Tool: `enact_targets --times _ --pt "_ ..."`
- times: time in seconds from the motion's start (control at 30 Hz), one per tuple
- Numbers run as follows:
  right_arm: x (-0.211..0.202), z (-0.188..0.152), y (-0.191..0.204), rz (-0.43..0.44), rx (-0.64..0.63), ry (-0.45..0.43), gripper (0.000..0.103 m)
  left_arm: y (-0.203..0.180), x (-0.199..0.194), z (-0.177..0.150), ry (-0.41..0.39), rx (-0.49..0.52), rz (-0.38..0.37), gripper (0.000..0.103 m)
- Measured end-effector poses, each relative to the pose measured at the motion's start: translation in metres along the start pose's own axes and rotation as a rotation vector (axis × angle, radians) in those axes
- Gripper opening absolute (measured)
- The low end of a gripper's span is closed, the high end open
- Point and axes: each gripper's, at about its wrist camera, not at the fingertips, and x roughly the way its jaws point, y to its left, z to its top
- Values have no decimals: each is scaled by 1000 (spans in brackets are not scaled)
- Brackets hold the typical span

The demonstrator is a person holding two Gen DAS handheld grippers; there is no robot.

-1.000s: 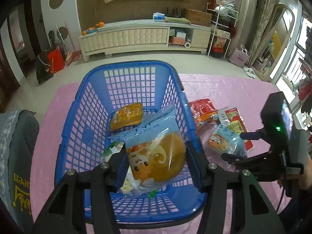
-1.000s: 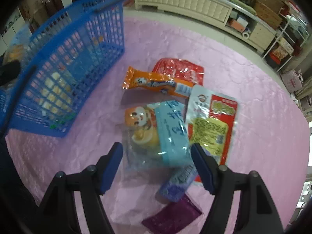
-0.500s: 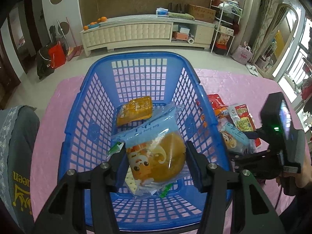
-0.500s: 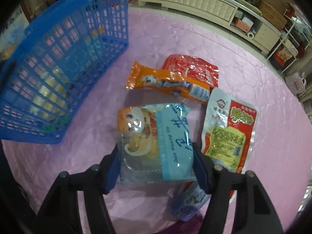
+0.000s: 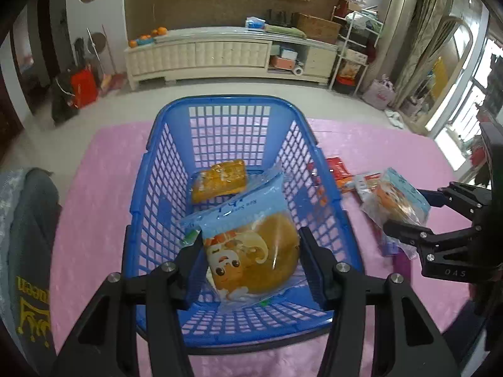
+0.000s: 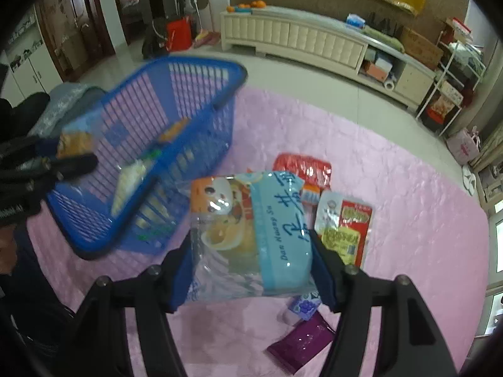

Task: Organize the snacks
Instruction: 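Carry the bun pouch over the basket with the left gripper while the right gripper grasps the blue-labelled cake pouch, then open the left gripper to drop the bun pouch while the right gripper lifts the blue pouch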

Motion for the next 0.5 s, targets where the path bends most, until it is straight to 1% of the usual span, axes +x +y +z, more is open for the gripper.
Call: enact_targets --times 0.03,0.17,0.3,0.47,0.5 --pt "-6 3 4 1 2 -17 70 1 -4 1 -5 -1 -14 52" --pt "-22 15 13 21 7 -66 70 2 -6 2 -8 32 0 52" --pt "-24 26 25 32 -8 -82 70 3 1 2 19 43 -12 52" --pt "-13 29 29 43 -7 -77 70 3 15 2 55 52 -28 52" --pt "-13 29 30 44 -8 -75 70 2 16 2 61 54 -30 55"
